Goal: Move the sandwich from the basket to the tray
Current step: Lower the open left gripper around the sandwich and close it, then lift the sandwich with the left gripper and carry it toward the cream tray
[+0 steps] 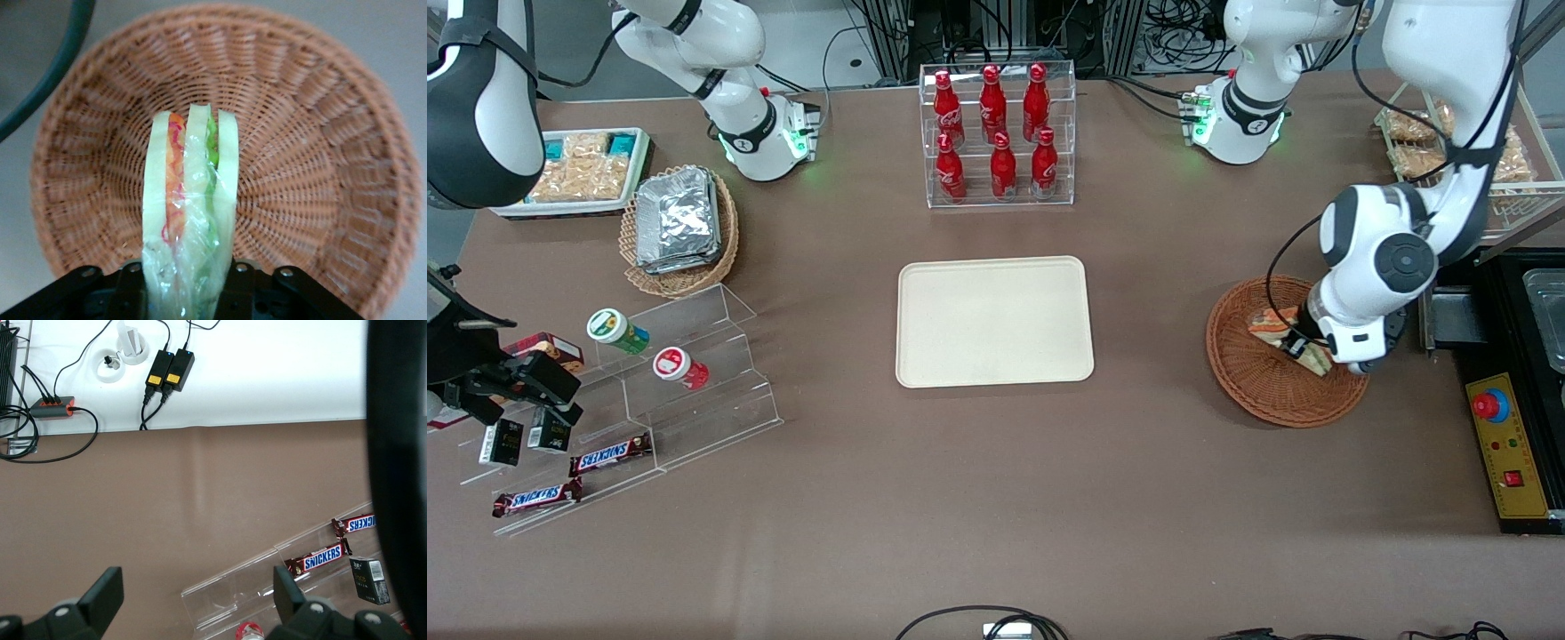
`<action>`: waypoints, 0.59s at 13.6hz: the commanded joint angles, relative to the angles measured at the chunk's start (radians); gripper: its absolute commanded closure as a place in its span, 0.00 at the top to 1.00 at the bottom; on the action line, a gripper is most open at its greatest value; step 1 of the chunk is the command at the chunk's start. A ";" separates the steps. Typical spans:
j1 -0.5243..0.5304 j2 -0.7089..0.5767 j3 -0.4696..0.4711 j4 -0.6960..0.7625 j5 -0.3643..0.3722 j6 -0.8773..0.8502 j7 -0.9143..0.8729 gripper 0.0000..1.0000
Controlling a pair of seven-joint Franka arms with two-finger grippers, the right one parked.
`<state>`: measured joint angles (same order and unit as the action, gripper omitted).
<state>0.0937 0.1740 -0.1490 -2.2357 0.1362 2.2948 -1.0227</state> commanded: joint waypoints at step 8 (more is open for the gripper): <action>-0.035 -0.016 -0.308 0.261 0.008 -0.262 0.061 0.00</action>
<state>0.0579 0.1425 -0.3963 -2.0095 0.1360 2.0655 -1.0032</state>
